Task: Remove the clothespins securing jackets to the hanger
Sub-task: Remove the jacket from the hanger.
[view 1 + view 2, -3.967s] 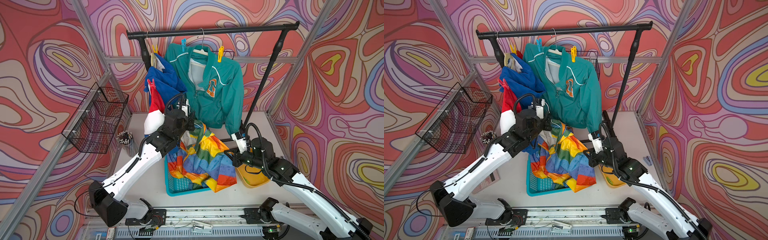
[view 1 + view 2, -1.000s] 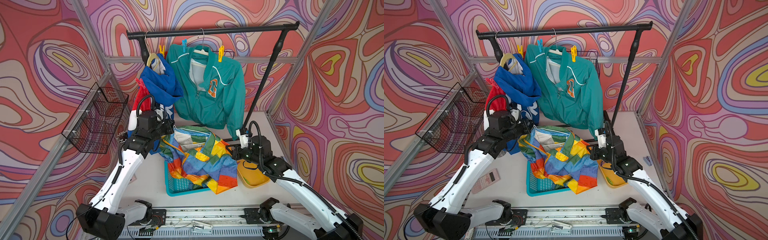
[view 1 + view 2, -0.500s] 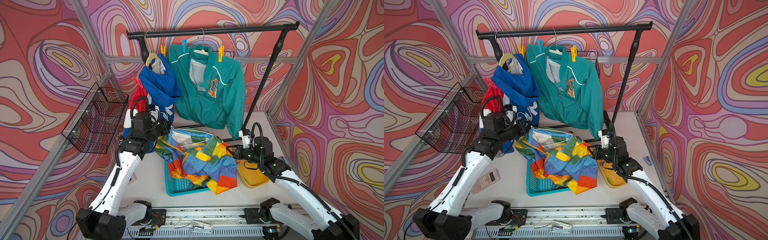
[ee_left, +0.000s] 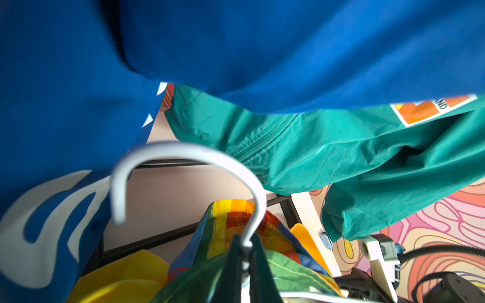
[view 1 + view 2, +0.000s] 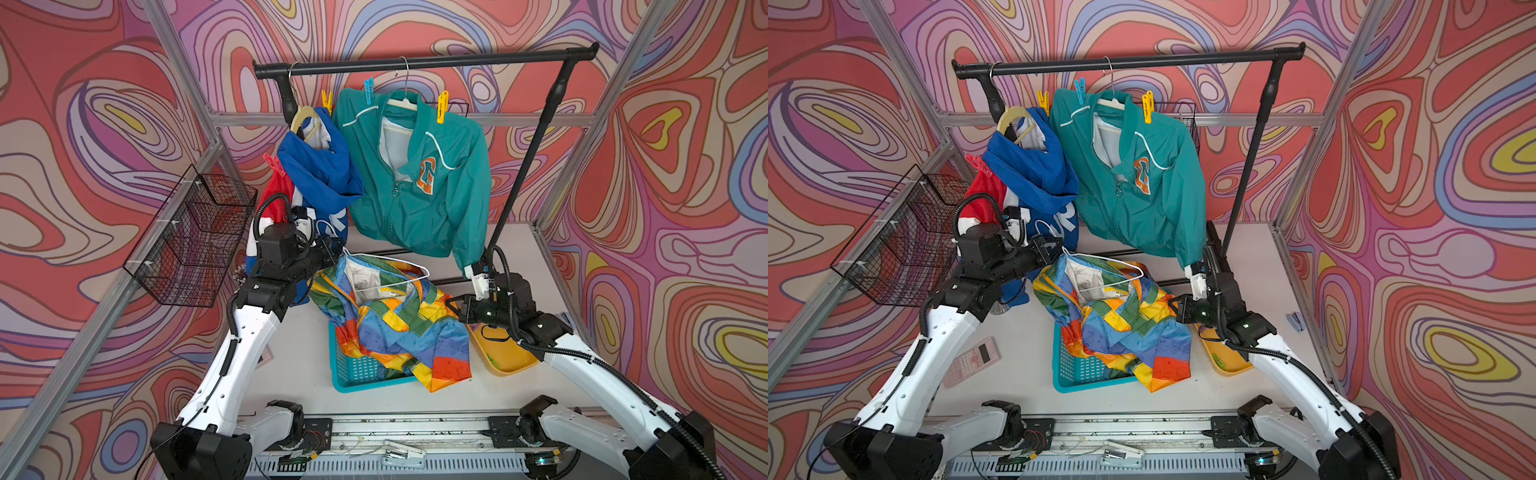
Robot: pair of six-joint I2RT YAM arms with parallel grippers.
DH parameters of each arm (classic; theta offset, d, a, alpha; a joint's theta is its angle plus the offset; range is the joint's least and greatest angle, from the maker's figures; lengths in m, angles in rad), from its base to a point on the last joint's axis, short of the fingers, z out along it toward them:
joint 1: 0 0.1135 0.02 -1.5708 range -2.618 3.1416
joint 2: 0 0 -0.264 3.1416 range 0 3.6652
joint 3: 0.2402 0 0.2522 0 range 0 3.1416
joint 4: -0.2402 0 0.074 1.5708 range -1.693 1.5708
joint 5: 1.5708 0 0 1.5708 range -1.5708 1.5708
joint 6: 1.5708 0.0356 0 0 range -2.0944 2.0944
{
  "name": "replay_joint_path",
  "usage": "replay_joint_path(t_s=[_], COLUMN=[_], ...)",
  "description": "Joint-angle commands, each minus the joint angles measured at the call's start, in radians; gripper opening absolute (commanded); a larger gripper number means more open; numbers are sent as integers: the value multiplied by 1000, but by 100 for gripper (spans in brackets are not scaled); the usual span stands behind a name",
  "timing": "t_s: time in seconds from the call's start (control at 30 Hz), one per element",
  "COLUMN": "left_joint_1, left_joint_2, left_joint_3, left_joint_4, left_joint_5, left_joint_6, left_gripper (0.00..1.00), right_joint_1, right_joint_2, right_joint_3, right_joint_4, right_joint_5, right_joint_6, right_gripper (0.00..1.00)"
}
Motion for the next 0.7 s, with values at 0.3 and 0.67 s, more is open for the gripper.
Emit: replay_joint_path(t_s=[0.3, 0.67], left_joint_1=[-202, -281], left_joint_2=[-16, 20], left_joint_3=[15, 20], left_joint_4=[62, 49], left_joint_5=[-165, -250], left_joint_6=[13, 82], left_gripper=[0, 0], right_joint_1=[172, 172], right_joint_2=[3, -127], right_joint_3=[135, 371], right_joint_4=[-55, -444], right_joint_5=[170, 187], right_joint_6=[-67, -258], right_gripper=[22, 45])
